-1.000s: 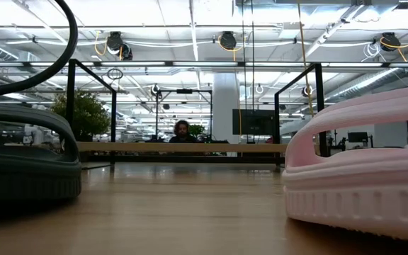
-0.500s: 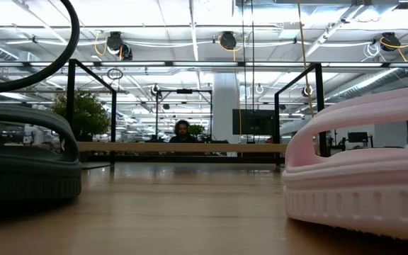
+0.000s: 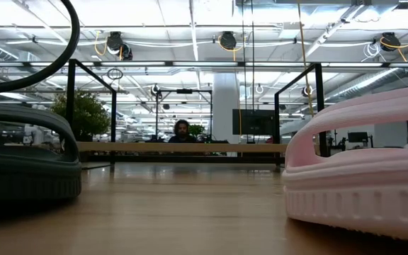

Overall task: Pick and place slides into the shelf
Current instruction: Put the left black pair of slide on the shelf

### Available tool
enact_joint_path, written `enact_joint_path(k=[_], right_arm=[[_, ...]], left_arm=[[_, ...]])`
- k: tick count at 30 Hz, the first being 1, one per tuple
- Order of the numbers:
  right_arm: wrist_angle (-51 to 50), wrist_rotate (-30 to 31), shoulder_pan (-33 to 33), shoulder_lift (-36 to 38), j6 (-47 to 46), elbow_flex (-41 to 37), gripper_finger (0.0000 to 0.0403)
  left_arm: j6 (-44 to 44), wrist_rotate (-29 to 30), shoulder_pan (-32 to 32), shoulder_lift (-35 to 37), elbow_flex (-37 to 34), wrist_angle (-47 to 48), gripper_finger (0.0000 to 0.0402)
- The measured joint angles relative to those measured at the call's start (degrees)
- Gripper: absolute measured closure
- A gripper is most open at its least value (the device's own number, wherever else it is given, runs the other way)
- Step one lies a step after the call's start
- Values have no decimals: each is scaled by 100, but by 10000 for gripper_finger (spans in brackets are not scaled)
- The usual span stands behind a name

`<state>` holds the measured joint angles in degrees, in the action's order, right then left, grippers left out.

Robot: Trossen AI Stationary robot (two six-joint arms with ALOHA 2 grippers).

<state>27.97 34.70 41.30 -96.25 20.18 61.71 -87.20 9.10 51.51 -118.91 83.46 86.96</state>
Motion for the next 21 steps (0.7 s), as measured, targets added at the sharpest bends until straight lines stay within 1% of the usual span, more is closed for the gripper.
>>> enact_joint_path(k=[5,9,13,21], right_arm=[[0,0,0,0,0,0,268],[0,1,0,0,0,0,268],[0,0,0,0,0,0,268],[0,2,0,0,0,0,268]], left_arm=[[-15,21,0,0,0,4,391],[-17,64,0,0,1,16,399],[-22,105,0,0,0,53,395],[-41,105,0,0,0,184,400]])
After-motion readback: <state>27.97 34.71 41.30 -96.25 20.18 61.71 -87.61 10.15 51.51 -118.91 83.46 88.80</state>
